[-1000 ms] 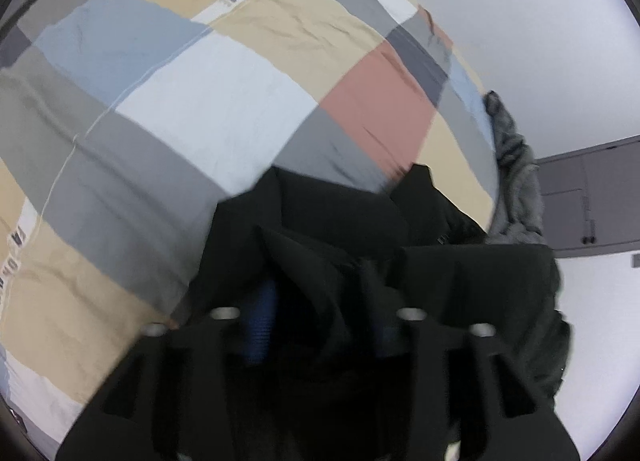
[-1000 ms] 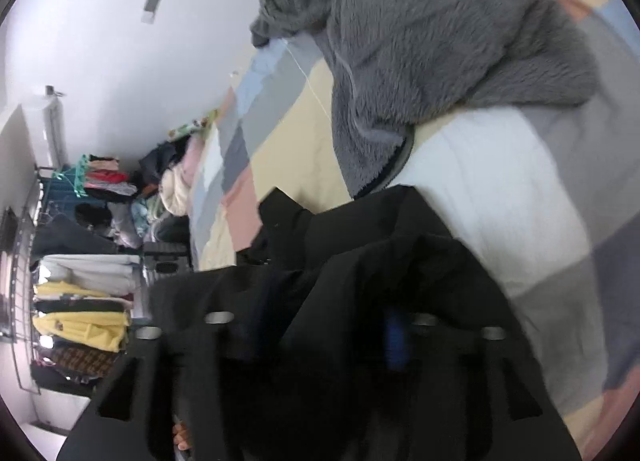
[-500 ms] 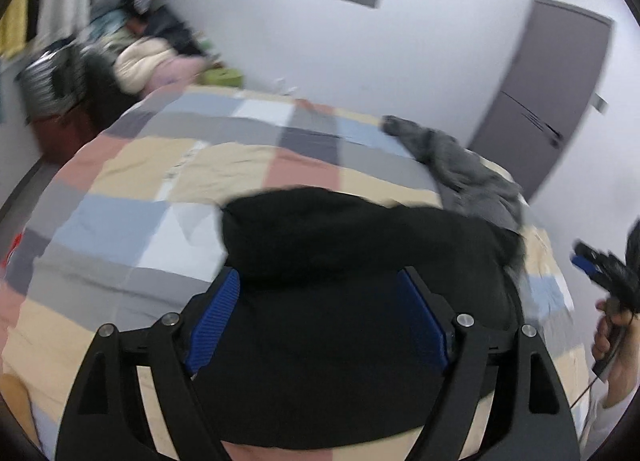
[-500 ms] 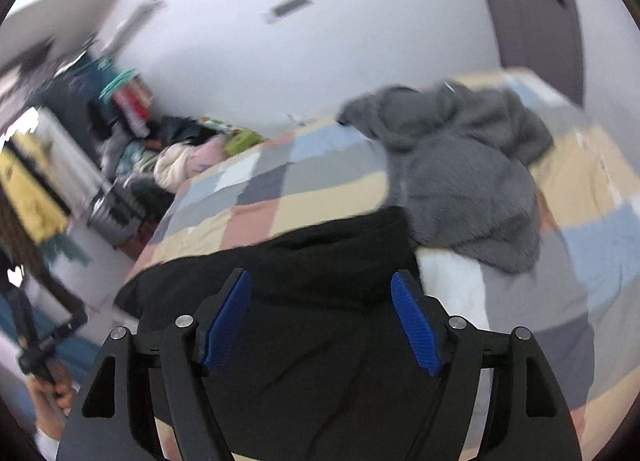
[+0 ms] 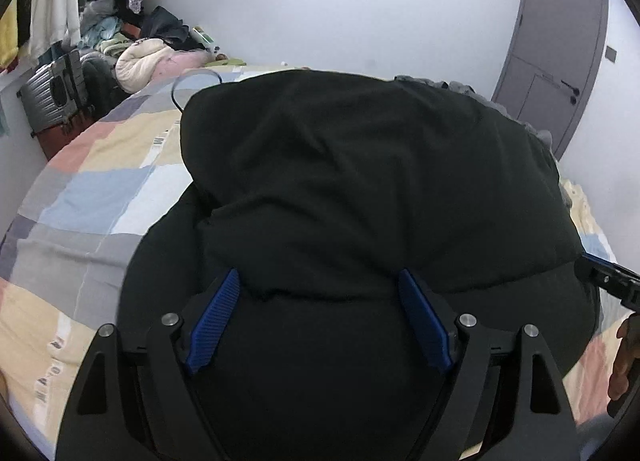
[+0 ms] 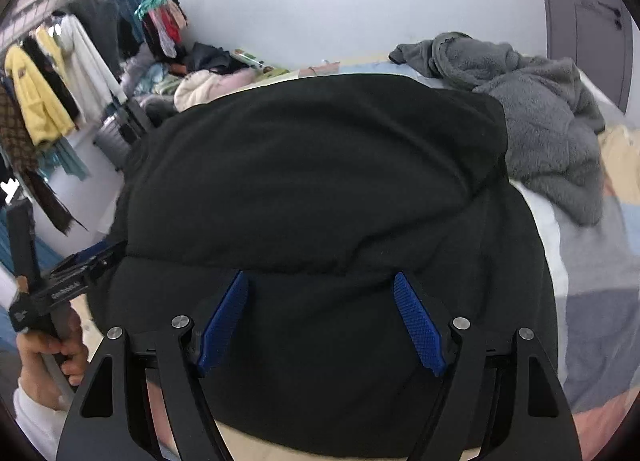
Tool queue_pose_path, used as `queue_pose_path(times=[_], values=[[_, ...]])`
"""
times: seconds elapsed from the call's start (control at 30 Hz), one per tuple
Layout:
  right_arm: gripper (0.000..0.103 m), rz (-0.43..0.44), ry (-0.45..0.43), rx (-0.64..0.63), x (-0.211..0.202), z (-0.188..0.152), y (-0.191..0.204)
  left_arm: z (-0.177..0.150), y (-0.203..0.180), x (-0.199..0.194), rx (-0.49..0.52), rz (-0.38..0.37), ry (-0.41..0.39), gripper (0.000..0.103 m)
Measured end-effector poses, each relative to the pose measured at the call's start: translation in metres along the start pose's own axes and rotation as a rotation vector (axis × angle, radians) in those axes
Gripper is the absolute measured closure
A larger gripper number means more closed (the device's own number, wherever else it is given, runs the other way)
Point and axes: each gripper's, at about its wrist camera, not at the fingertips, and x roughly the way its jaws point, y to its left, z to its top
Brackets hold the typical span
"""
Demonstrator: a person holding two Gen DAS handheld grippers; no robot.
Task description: Fold large clothes
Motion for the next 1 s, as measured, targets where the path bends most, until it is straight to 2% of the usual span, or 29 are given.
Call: queue_pose_path(times=[0.27,0.37,0.47,0.63,0.7,0.73,0.87,0.97,1.0], values=[[0.015,0.003,0.072,-0.061,0.049,-0.001,-0.003,0.007,-0.004,0.037,0.041,0.044,0.054,0.016],[0.014,-0.009,0.066,-0.078,0.049,0.001,0.001,0.009,-0.003,0.04,0.051,0.048,0.052,0.016],[0.014,0.017,0.028,-0.059,0.038,0.007,-0.005,0.01,0.004,0.031,0.033,0.008,0.032,0.016],[0.014,0.071,-0.096,0.072,0.004,0.024,-0.044,0.024,0.042,0.007,-0.066,-0.042,-0.019,0.016],[0.008,0.034,-0.147,0.125,-0.007,0.029,-0.066,0.028,0.062,0.0,-0.115,-0.027,-0.042,0.011],[0.0,0.015,-0.156,0.14,-0.008,0.031,-0.072,0.031,0.075,-0.001,-0.14,-0.017,-0.045,0.007],[0.0,0.007,-0.097,0.233,0.009,0.033,-0.112,0.032,0.119,0.015,-0.259,-0.069,0.019,0.003],[0.0,0.04,-0.019,0.321,0.031,0.025,-0.134,0.026,0.135,0.029,-0.332,-0.089,0.069,0.003],[0.0,0.059,-0.008,0.347,0.036,0.023,-0.14,0.025,0.138,0.037,-0.355,-0.12,0.096,0.003]])
